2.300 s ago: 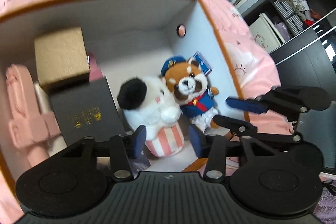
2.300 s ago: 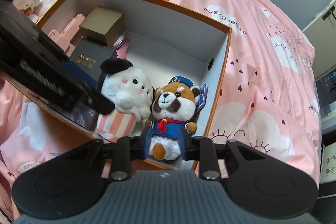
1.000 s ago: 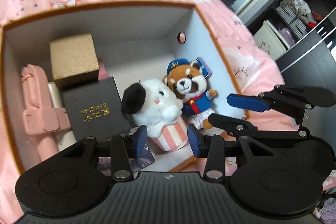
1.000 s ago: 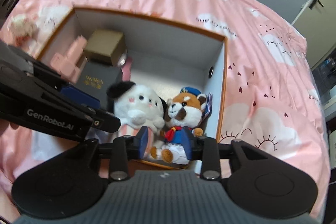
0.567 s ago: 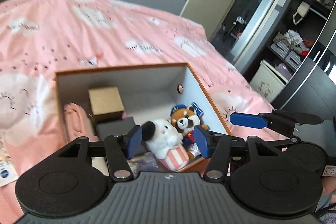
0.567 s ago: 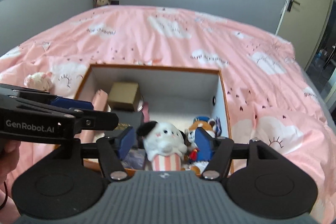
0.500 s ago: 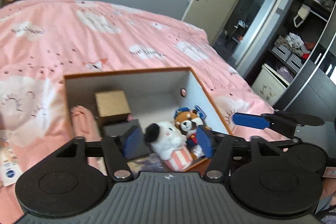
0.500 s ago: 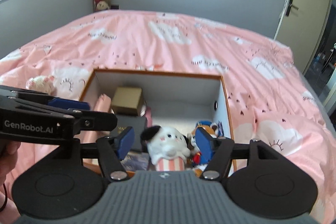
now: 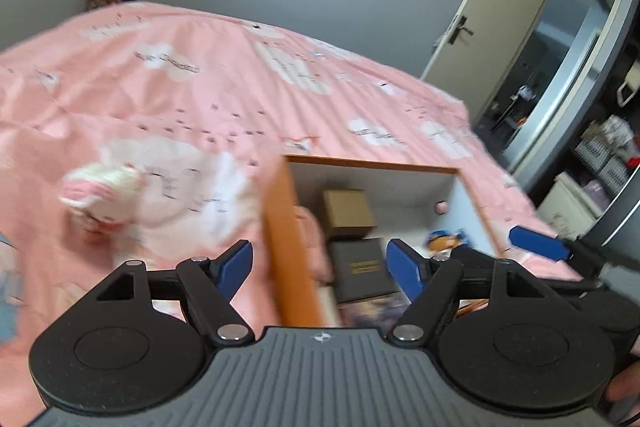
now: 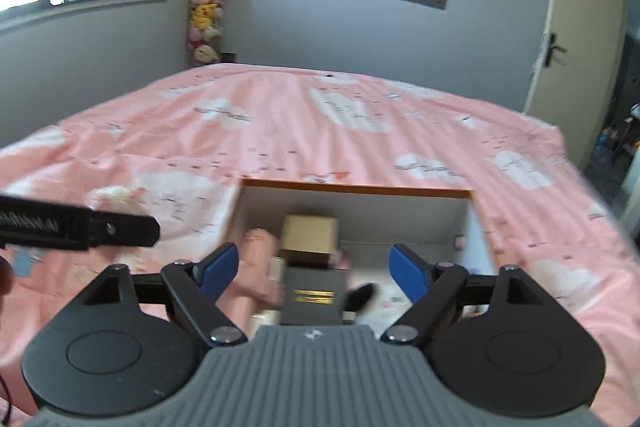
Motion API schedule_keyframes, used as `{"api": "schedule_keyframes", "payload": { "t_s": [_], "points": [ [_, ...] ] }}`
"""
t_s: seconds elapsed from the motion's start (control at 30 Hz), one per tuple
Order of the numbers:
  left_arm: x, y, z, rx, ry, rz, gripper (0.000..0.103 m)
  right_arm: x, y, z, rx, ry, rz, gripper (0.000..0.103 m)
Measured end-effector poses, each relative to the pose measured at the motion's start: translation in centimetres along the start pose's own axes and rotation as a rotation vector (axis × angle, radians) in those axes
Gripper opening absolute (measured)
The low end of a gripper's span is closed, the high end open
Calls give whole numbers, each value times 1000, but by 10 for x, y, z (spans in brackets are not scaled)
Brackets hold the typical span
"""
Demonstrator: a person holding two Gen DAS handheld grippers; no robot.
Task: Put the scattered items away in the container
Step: 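Move both open grippers back toward the crocheted bunny and lotion tube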
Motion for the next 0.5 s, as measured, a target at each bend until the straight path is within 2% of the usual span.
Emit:
{"api": "schedule_keyframes", "payload": {
  "t_s": [0.1, 0.27, 0.5],
  "points": [
    [0, 7, -13, 60, -26, -12, 87, 4, -9, -22, 43, 1, -2, 85],
    [-3, 20, -33, 216, -105, -25, 86, 3, -29, -63, 77, 73, -28, 85],
    [-9, 25, -72, 315, -109, -58, 85, -7, -59, -109, 137, 139, -91, 85]
  ]
}}
Point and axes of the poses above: each gripper's, at about its wrist camera, not at the fingertips, and y roughly against the way its jaws point, z to its right, x to its top, the point moved 3 cm from there along -y, roughly the way its jaws point, and after that the axes turned 2 degrees about y, right-handed, at the moved point
